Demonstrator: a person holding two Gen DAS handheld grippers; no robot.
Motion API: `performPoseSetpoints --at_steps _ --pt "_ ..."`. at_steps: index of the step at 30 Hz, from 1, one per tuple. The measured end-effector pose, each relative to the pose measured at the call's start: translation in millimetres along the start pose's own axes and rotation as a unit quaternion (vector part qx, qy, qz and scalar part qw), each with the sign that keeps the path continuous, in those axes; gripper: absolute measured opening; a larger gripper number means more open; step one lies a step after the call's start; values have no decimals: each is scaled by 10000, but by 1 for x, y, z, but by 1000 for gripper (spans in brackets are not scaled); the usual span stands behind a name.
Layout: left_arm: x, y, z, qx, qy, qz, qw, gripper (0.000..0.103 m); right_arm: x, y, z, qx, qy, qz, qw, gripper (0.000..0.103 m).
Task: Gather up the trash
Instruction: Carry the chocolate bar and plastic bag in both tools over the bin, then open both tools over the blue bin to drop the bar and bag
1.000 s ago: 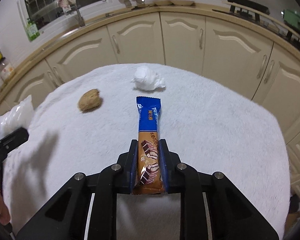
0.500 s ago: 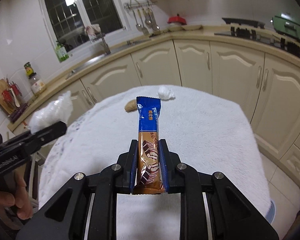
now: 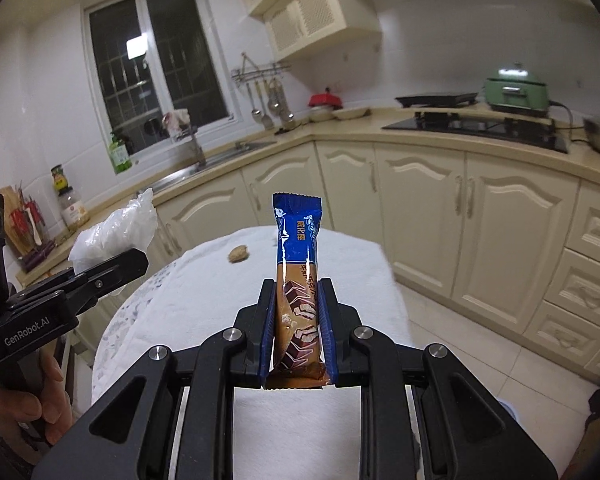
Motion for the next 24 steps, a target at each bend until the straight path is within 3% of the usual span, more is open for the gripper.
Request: performPoseSetpoints --at_steps 8,14,21,24 --pt "-35 -94 26 -205 229 911 9954 36 59 -76 3 -313 -205 805 9961 20" --pt "-77 -161 60 -366 601 1414 9874 36 84 -147 24 -642 -87 1525 9862 20" --pt "-151 -229 129 -644 1634 1662 9703 36 84 -243 80 -1235 521 2227 9656 20" --pt "-177 -252 158 -674 2091 1708 9605 36 74 -274 108 -1503 800 2317 9578 20"
Point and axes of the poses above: each gripper's, at about its wrist camera, not at the fingertips, and x roughly against the way its jaws point, y to its left, z to its underside, the point moved 4 cm from there along -x, roughly the way its jaws point, and after that the axes turned 12 degrees about -y, right-handed, at the moved point
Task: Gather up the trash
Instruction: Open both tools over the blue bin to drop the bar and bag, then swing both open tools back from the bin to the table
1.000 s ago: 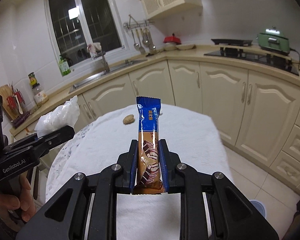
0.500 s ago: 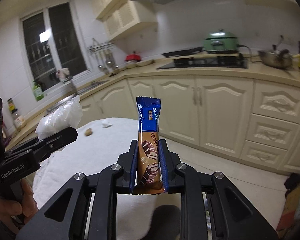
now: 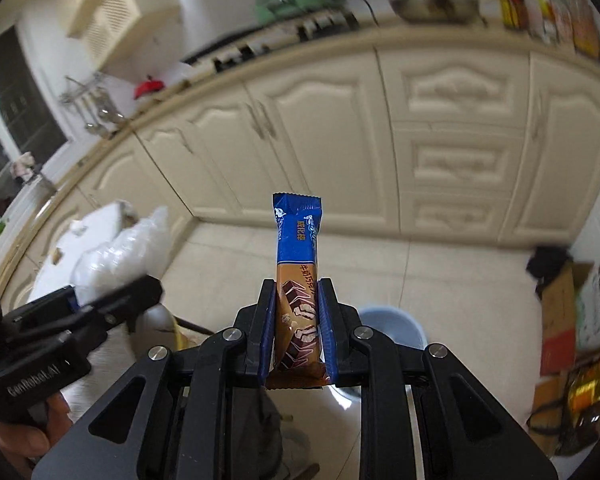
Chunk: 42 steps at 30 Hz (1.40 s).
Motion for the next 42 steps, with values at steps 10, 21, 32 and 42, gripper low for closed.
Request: performPoseSetpoints --at_steps 10,21,32,42 --pt "-101 -4 7 69 1274 14 9918 59 -78 -73 34 -528 694 345 9956 26" --pt "-130 -6 -27 22 1252 -675 9898 102 -83 -94 47 -800 712 567 9926 103" --pt "-25 31 -64 166 483 -754 9958 102 -60 -39 17 -442 488 426 9969 103" --pt "152 104 -71 549 -678 -999 9912 102 -19 82 -35 156 -219 -182 9995 103"
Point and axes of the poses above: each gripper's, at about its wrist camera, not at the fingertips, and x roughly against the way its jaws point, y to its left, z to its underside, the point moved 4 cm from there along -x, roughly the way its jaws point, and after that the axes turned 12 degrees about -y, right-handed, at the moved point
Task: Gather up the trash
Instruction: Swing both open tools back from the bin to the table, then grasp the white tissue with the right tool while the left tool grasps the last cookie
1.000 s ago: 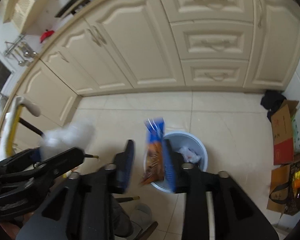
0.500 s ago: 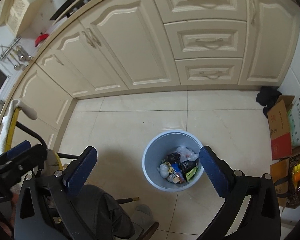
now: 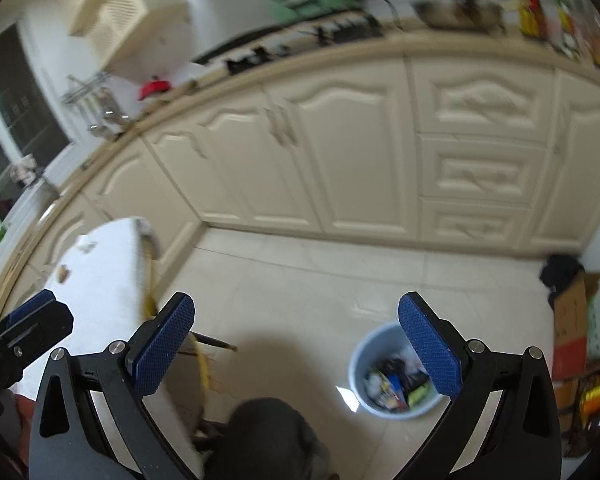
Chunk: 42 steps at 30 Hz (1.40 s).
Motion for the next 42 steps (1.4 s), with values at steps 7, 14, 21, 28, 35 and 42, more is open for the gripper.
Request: performPoseSetpoints --at_steps 7,14,21,28,35,42 --pt "102 83 4 313 -590 -461 9967 102 12 108 -19 565 -284 -646 9959 103" --pt "187 141 24 482 -1074 -1116 9867 102 20 199 -22 932 -454 -1202 9873 103" --pt "244 175 42 434 -1348 -1828 9729 102 20 287 -15 1462 -475 -1673 9738 103" --pt "240 195 44 398 -1276 -2300 9640 102 0 351 -2 1909 -360 -1925 9619 103" --pt "174 219 32 377 -846 -2483 9642 102 -54 383 10 2270 -21 -1948 9542 103" --pt "73 249 6 279 -183 -2482 9681 102 -137 385 13 2404 459 -1775 9532 103"
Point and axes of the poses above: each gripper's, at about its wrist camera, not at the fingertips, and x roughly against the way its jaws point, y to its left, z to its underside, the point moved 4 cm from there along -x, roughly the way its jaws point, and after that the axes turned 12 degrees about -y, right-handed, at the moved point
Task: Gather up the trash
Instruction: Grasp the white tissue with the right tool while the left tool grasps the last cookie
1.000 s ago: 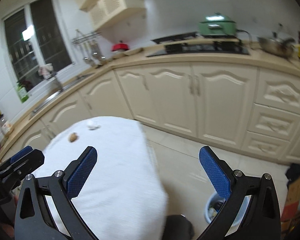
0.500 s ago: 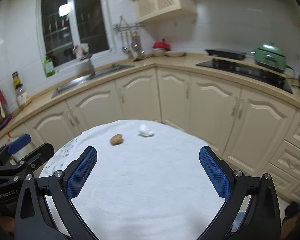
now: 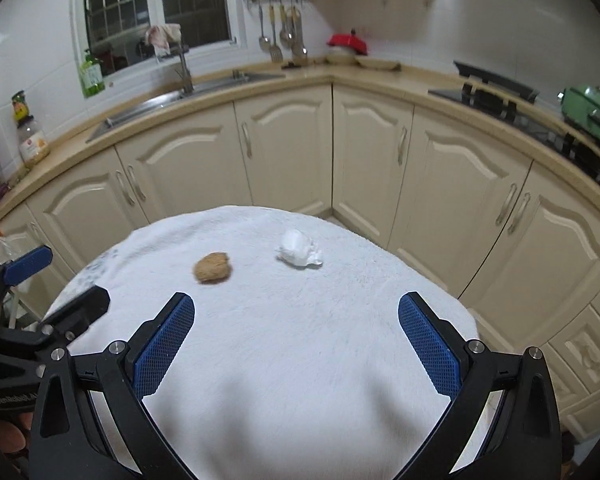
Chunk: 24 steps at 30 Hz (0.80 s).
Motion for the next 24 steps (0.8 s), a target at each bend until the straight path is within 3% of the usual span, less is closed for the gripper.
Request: performPoseSetpoints --at_steps 4,9,12,15,18,19,20,21,24 --pt "-67 -8 -19 -133 309 -12 9994 102 -42 -13 -3 1 241 -57 9997 103" --pt "-158 -19 -26 -210 868 166 9959 100 -93 -19 -2 48 583 -213 9981 94" --pt "-194 -30 -23 -239 1127 388 9926 91 -117 -20 2 88 780 -317 9964 83" --pt "-225 -31 -23 -255 1264 551 9901 74 -134 -18 4 89 877 -394 9953 78" --pt "-248 -31 -32 -203 1190 642 9906 64 -147 -11 8 182 1006 -472 9936 67" --pt "-254 -32 -36 -189 1149 677 9909 54 -152 -8 10 216 1052 -498 9930 63" --pt "-257 -32 -35 -181 1119 730 9909 41 -155 -5 13 254 1086 -507 9925 52" --pt "-261 -35 -37 -161 1108 816 9904 36 -158 -3 15 285 1116 -500 9921 44" --pt "-272 -44 -38 -159 1063 848 9906 36 -155 -3 17 310 1021 -450 9933 35"
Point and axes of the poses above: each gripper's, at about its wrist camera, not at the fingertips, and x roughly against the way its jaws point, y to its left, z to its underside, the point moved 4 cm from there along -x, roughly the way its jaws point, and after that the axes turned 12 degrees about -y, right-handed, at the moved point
